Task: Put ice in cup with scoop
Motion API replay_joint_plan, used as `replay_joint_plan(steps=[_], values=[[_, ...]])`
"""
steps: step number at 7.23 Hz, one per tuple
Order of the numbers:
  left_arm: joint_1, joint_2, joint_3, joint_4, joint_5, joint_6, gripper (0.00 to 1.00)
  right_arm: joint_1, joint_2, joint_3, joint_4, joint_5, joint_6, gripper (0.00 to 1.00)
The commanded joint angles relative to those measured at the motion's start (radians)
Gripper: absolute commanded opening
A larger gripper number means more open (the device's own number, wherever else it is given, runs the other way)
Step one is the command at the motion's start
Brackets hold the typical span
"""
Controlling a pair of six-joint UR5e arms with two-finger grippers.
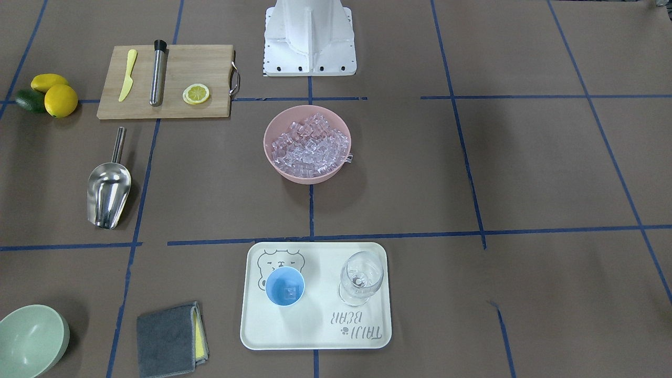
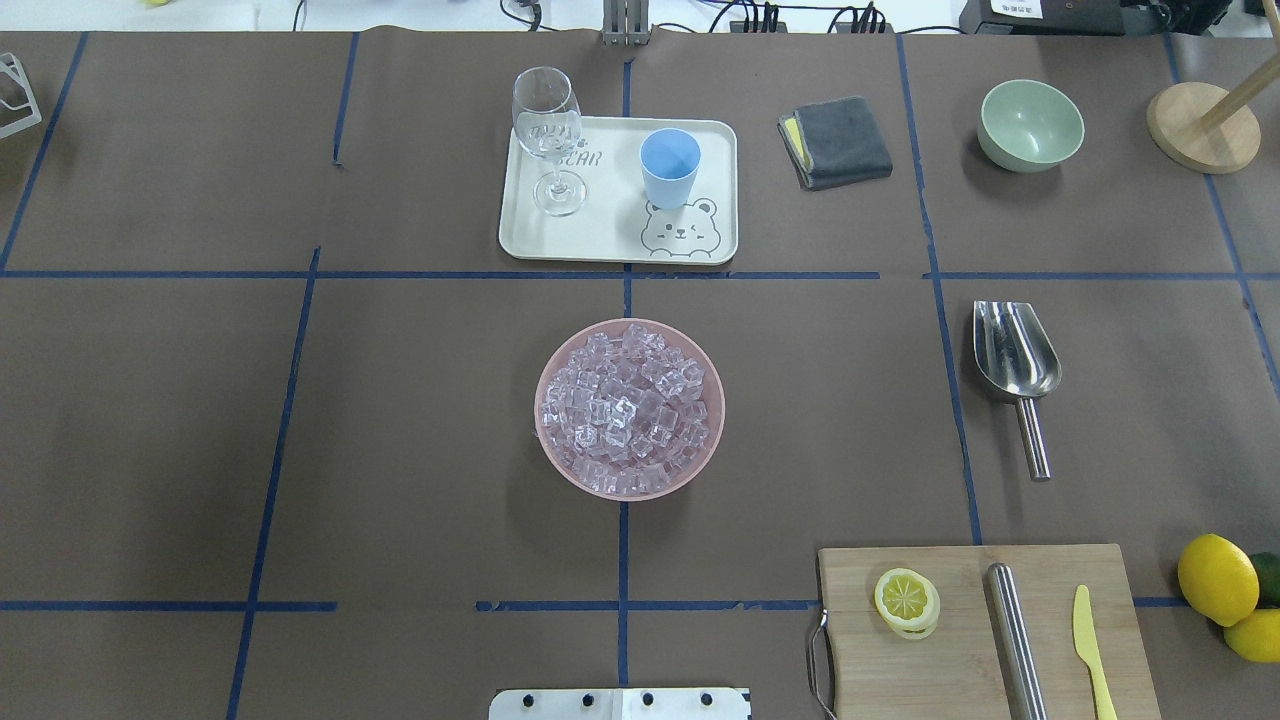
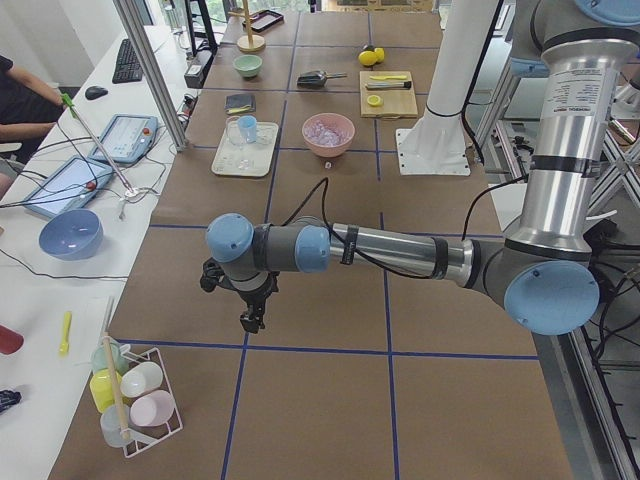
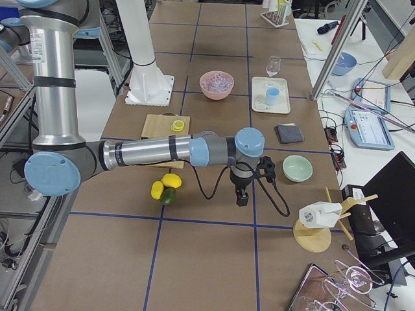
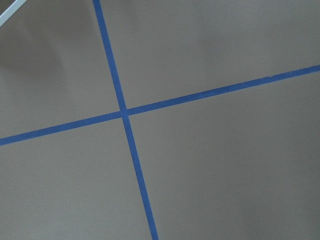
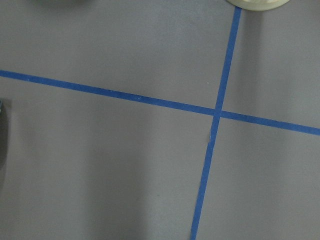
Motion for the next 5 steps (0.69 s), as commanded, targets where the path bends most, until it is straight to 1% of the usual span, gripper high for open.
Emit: replay_joint_plan(steps=[1,2,3,4,5], values=[[-0.006,0.003,-0.003,0.05,0.015,0.005,1.0,0.006,0.014,0.004,-0.036,0.006,-0.029,1.0],[-0.006,0.003,-0.015,0.049,0.015,0.005,1.0,0.005,0.033,-0.008,-0.036,0.001,-0.026,1.0],[-0.009,0.027,-0.056,0.047,0.015,0.005,1.0,0.003,0.033,-0.005,-0.036,0.003,-0.025,1.0],[-0.017,0.041,-0.11,0.049,0.015,0.003,1.0,0.003,0.01,-0.012,-0.029,-0.003,-0.02,1.0],[-0.019,0.051,-0.121,0.049,0.015,0.002,1.0,0.003,0.014,-0.008,-0.026,-0.012,-0.019,1.0]])
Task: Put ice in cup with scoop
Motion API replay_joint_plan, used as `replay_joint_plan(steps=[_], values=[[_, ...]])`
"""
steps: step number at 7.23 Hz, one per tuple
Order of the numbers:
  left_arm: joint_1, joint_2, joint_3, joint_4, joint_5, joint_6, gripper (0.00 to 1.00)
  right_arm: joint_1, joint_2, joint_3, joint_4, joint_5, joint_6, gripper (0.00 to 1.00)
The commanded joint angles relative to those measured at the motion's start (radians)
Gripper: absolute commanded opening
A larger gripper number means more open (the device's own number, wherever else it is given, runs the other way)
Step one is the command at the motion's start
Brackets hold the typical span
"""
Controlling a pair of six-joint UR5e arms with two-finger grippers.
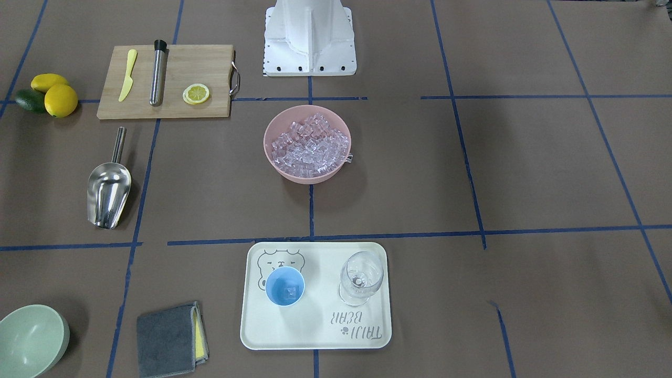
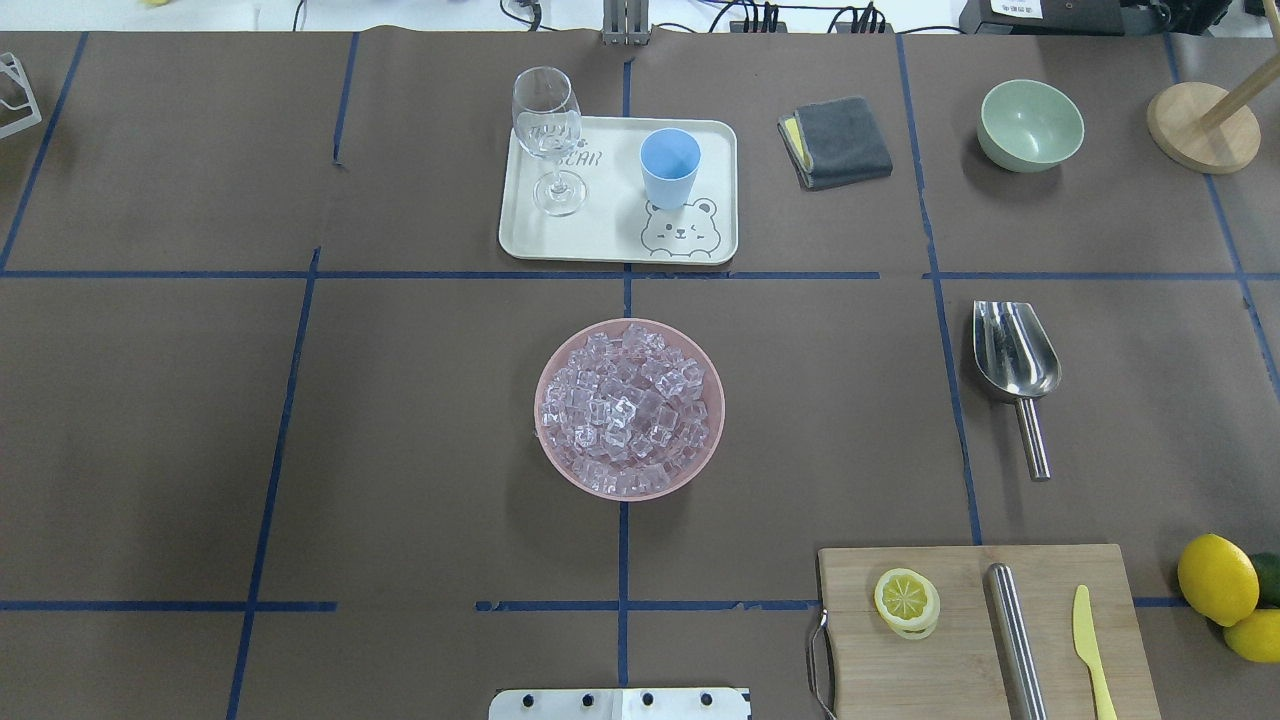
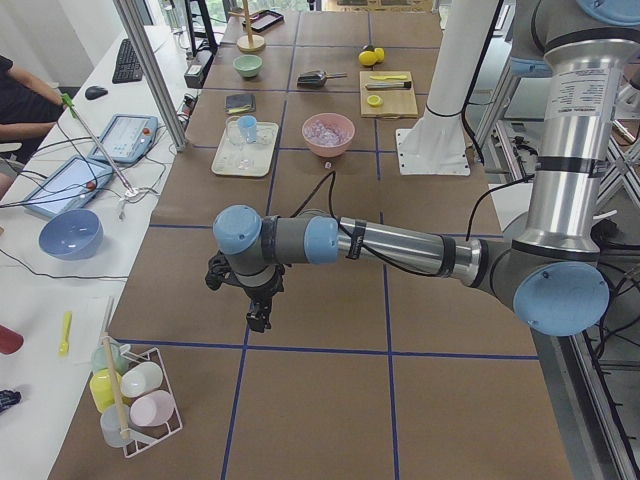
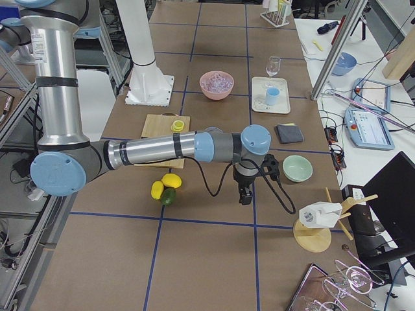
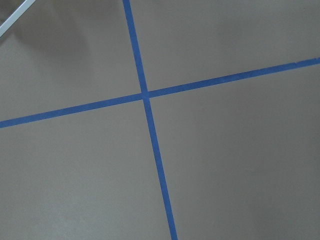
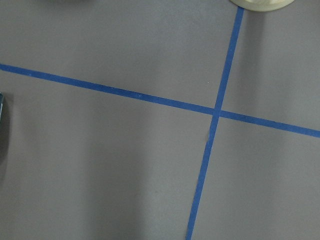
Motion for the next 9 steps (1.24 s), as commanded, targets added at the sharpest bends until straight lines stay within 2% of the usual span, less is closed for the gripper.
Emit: replay_joint_plan(steps=[1,4,8,9], values=[[-0.004,0.028,-0.042,-0.002,-0.014,-0.005,1.0,0.0,-0.005,0.005,0.005,-0.009,0.012,1.0],[-0.001,0.029,0.008,-0.091,-0.014,-0.012,1.0,-0.011,0.003,0.012,0.006,-0.001,0.017,1.0],[0.0,0.013,0.024,-0.081,-0.003,-0.003,1.0,-0.053,0.023,0.01,0.006,-0.007,0.021,1.0],[-0.001,0.024,0.027,-0.088,-0.008,-0.011,1.0,-0.053,0.021,0.012,0.006,-0.004,0.079,1.0]])
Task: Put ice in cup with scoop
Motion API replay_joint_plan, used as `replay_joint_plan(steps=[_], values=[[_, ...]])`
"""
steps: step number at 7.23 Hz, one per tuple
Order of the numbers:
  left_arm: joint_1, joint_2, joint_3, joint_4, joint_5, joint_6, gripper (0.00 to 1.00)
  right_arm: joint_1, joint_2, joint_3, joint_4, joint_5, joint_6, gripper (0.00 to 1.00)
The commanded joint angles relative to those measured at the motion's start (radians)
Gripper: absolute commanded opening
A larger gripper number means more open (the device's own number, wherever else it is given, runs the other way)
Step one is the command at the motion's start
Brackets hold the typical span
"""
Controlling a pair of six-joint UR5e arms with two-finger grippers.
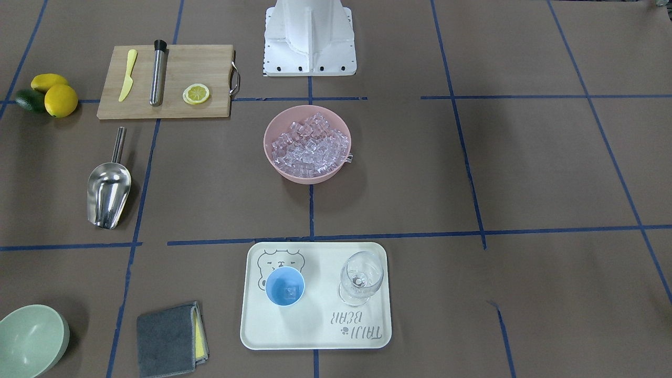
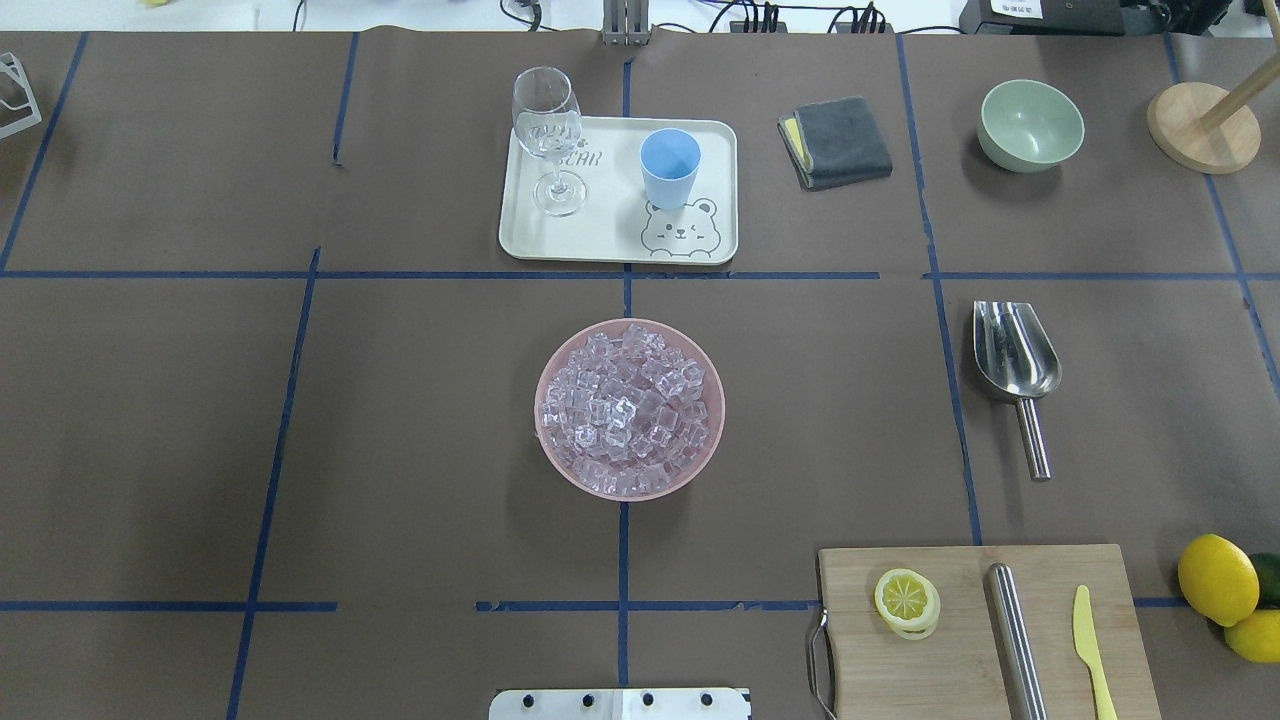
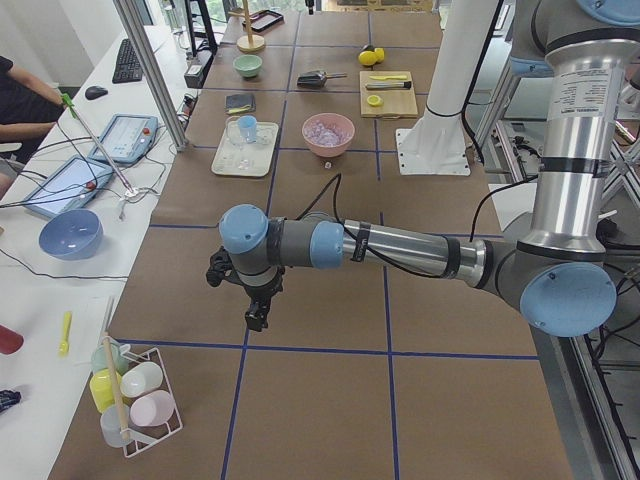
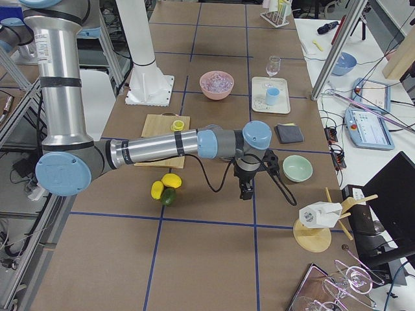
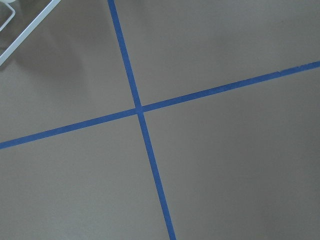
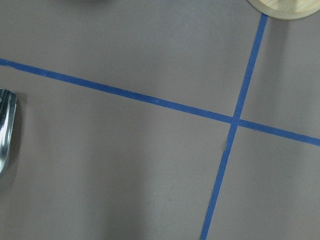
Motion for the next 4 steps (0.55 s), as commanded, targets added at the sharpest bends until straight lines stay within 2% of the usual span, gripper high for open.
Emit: replay_joint_plan(steps=[1,4], values=[[0.001,0.002,0.029,-0.008,-0.002,0.002,1.0,-0.003,-0.002,0.001,0.012,0.002,0.128,1.0],[0.004,-0.011,0.029,-0.007,0.001,0.001,1.0,-0.003,-0.013,-0.005,0.056,0.008,0.143,1.0]])
